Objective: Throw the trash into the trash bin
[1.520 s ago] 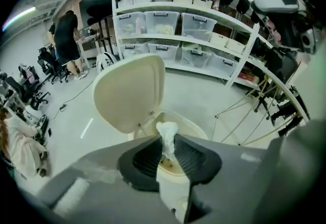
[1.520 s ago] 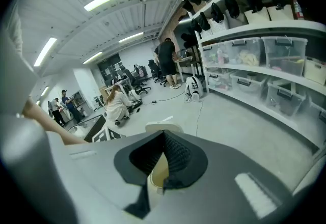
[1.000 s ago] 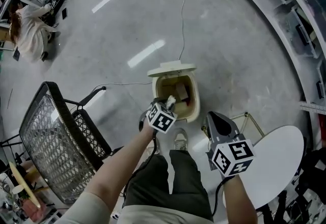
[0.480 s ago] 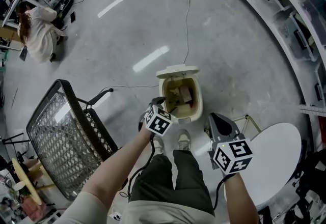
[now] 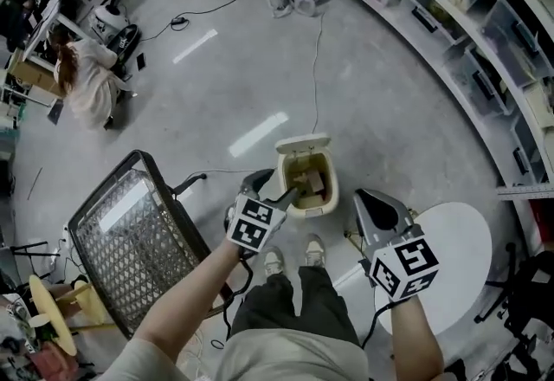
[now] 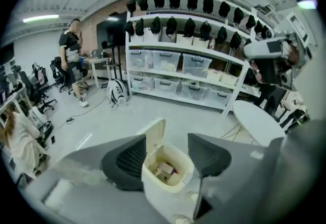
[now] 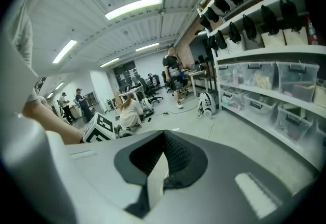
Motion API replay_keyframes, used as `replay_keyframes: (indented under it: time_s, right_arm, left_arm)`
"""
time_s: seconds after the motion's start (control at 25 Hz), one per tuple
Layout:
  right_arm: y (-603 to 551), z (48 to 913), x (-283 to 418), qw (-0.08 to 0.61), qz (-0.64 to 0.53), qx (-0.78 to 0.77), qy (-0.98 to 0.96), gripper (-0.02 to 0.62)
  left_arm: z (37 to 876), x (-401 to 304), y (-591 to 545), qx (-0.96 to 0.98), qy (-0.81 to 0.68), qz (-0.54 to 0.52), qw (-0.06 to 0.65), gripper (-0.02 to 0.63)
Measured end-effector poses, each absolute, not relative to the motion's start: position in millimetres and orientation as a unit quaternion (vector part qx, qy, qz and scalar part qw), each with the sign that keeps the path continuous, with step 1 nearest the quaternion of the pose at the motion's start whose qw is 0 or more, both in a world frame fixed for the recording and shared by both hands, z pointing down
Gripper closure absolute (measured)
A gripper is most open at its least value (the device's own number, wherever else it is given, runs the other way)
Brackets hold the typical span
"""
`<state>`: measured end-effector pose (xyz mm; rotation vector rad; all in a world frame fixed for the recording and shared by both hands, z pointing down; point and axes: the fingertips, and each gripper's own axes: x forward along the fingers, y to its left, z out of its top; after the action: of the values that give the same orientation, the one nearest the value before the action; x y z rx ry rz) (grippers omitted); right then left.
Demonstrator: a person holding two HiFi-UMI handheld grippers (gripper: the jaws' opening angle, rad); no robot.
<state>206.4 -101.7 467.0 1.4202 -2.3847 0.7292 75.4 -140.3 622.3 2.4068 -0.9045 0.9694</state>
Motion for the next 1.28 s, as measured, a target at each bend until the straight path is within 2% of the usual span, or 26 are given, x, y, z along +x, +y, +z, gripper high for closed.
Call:
replay_keyframes:
  time_s: [0.24, 0.4, 0.64, 0.76, 0.84, 1.04, 1.28]
  right_arm:
    - [-89, 372, 201, 0.096, 0.195, 0.503, -0.837, 0.592]
    - [-85, 324, 199, 0.069, 0.173, 0.502, -0.845, 0.592]
    - [-76, 248, 183, 0.045, 0.120, 0.497, -0.858, 0.592]
    - [-66, 209, 166, 0.034, 0.086, 0.474, -0.875, 0.592]
    - [-57, 180, 154, 0.019, 0.064, 0.456, -0.887, 0.592]
    - [-40, 123, 130, -0.019, 0.018, 0.433, -0.901, 0.592]
    - [-29, 87, 119, -0.064, -0.004, 0.420, -0.905, 0.592]
  left_arm:
    - [494, 63, -143, 0.883, -0.356, 0.279, 0.128, 0.350]
    - [415, 50, -143, 0.886, -0.389, 0.242, 0.071, 0.406]
    - [319, 31, -124, 0.886, -0.425, 0.184, 0.011, 0.446]
    - [270, 25, -110, 0.888, -0.432, 0.157, -0.032, 0.505]
    - [240, 22, -101, 0.888, -0.434, 0.138, -0.057, 0.505]
    - [180, 1, -86, 0.875, -0.477, 0.057, -0.050, 0.534]
    - [134, -35, -66, 0.846, -0.523, 0.031, -0.093, 0.582]
